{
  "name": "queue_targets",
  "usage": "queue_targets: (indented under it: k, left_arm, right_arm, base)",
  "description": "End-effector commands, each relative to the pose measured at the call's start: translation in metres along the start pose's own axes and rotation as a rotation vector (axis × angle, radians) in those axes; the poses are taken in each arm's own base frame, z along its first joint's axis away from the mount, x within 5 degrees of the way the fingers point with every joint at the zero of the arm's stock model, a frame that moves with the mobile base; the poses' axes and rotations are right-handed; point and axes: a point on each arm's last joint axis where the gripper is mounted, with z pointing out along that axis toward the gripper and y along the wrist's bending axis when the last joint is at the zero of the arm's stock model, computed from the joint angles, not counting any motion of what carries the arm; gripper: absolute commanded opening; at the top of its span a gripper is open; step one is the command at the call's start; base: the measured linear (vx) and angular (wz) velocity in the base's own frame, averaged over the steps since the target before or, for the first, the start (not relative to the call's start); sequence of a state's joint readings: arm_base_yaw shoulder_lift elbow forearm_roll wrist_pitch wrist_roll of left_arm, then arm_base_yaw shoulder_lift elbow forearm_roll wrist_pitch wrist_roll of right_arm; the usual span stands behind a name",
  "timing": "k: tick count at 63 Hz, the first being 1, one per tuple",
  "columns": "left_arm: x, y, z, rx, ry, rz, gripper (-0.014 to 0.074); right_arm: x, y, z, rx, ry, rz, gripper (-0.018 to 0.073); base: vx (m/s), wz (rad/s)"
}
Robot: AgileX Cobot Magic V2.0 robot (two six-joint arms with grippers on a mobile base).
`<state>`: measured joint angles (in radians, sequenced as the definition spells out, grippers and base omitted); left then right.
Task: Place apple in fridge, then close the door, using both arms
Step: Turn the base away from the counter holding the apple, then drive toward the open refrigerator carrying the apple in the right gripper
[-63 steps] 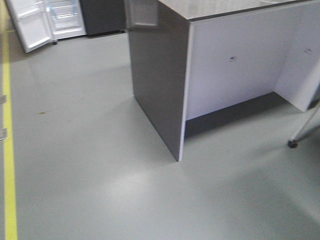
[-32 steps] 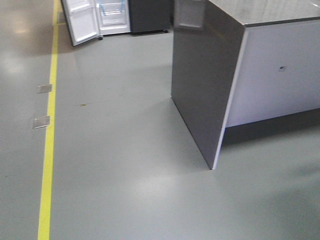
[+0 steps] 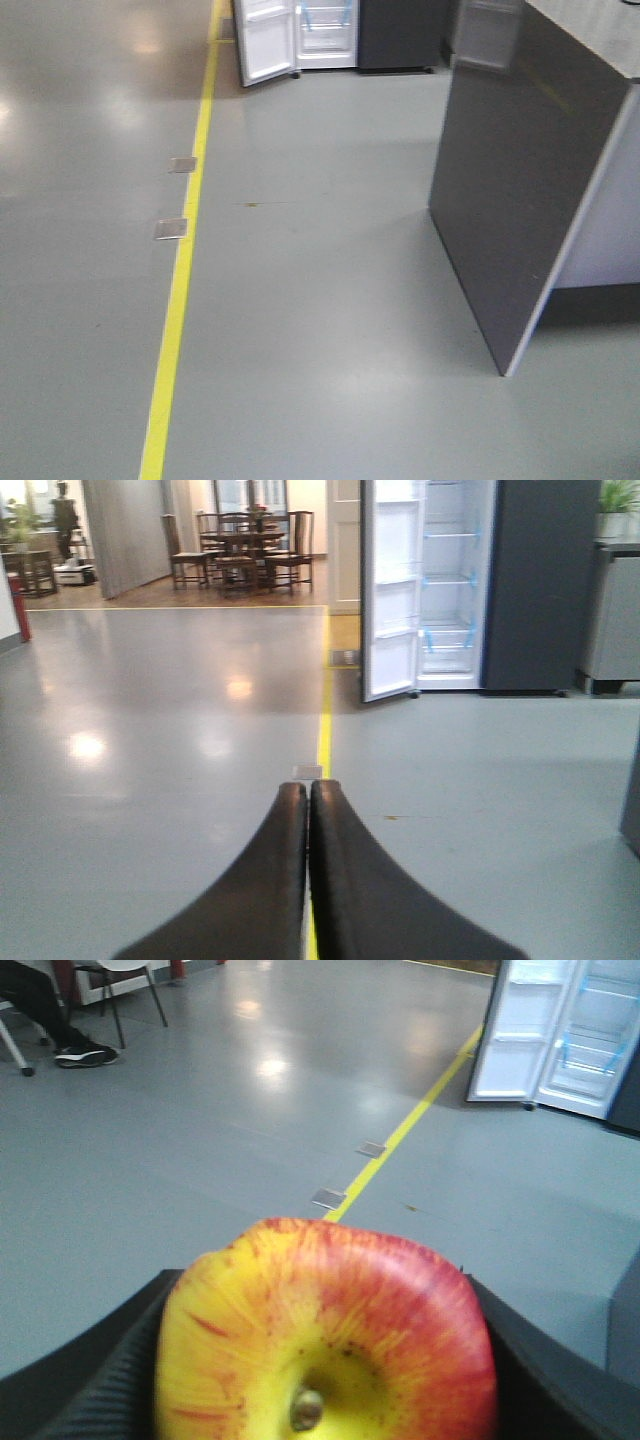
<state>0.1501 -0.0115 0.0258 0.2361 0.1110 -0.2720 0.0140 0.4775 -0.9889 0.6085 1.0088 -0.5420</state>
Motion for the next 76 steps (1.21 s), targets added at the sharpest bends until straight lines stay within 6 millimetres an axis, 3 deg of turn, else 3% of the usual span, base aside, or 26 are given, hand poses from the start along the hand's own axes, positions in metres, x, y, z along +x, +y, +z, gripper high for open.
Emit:
queue_targets:
  k: [1, 34, 76]
  left_arm:
    - [0.0023, -0.0015, 0.0002, 0.020, -0.058, -0.009, -0.0008]
    - [0.0023, -0.0015, 0.0002, 0.020, -0.058, -0.009, -0.0008]
    - [0.0023, -0.0015, 0.0002, 0.020, -0.058, -0.009, -0.0008]
  right_arm:
    - [-0.0125, -0.0011, -0.0027, 0.018, -0.092, 0.007, 0.0003]
    - [-0.0125, -0.0011, -0.0027, 0.018, -0.092, 0.007, 0.0003]
    - [-0.0125, -0.0011, -0.0027, 0.018, -0.092, 0.007, 0.0003]
  base:
    - [0.10, 0.39]
    - [0.10, 0.31]
    - [0.14, 0.02]
